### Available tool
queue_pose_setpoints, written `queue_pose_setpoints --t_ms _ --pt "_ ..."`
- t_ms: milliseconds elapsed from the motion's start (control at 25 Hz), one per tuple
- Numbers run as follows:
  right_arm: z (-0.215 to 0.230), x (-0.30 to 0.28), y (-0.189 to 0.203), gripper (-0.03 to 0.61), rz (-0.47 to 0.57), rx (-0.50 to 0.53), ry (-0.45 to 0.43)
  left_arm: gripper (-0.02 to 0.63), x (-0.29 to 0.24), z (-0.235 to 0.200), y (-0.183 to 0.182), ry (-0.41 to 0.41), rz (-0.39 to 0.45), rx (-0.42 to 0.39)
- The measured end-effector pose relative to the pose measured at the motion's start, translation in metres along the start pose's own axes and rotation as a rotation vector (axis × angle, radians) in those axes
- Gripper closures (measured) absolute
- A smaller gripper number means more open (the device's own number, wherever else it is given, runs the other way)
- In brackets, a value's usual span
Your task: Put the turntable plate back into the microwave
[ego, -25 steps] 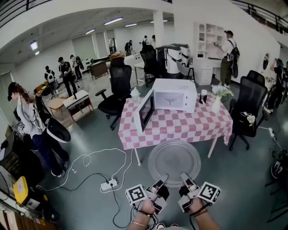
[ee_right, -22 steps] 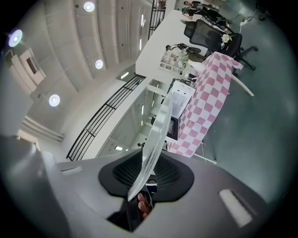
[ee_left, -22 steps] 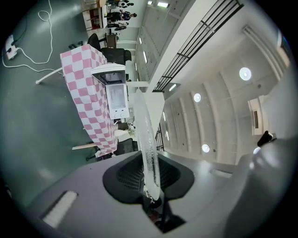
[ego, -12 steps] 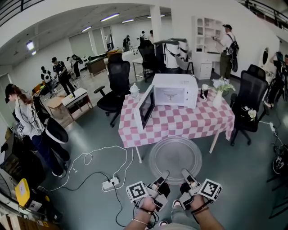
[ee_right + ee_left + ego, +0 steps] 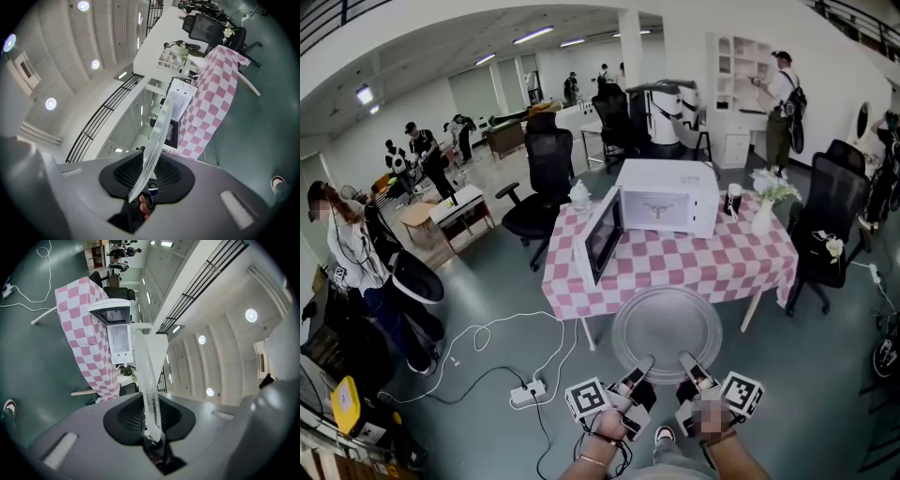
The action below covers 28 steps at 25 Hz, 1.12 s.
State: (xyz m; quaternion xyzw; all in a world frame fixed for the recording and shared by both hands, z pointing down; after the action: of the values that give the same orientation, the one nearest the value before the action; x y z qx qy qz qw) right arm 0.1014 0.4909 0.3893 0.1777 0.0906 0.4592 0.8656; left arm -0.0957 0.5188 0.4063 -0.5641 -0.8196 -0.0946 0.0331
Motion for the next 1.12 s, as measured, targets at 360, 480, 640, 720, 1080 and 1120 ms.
queue_pose_setpoints --t_ms 360,480,640,720,1080,1120 --pt "0.018 -0.069 -0.056 0.505 -0.038 0.0 -0.048 0.569 -0.079 -0.01 -0.016 -0.003 0.043 0.004" --pt "0.026 -0.088 -0.072 0.505 -0.054 -0.006 -0.025 0.569 -0.103 -0.014 -0.02 -0.001 0.053 0.0" --pt "0.036 -0.113 -0.09 0.505 -0.072 -0.018 -0.03 0.569 -0.13 -0.021 -0.027 -0.014 0.069 -0.007" --pt "0.04 -0.126 -0.098 0.505 -0.08 -0.02 -0.047 0.568 -0.143 -0.023 -0.031 -0.016 0.077 -0.005" --pt "0.058 -0.175 -0.127 0.505 -0.103 -0.029 -0.099 0.568 -0.191 -0.041 -0.043 -0.03 0.109 -0.005" --pt "0.06 -0.178 -0.13 0.505 -0.106 -0.029 -0.082 0.568 -0.195 -0.042 -0.044 -0.031 0.112 -0.002"
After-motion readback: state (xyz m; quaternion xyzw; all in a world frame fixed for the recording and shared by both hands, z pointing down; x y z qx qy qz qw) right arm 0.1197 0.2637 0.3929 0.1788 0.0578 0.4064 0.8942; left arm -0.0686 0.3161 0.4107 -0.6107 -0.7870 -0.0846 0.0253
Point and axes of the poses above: the fingertips, and each gripper's own axes: x backward along the fingers, z to its right, y out of its underside, the point moved 8 cm from there along x, backward along the fingers, and after that the axes turned 12 degrees about z, right-handed, at the moved point
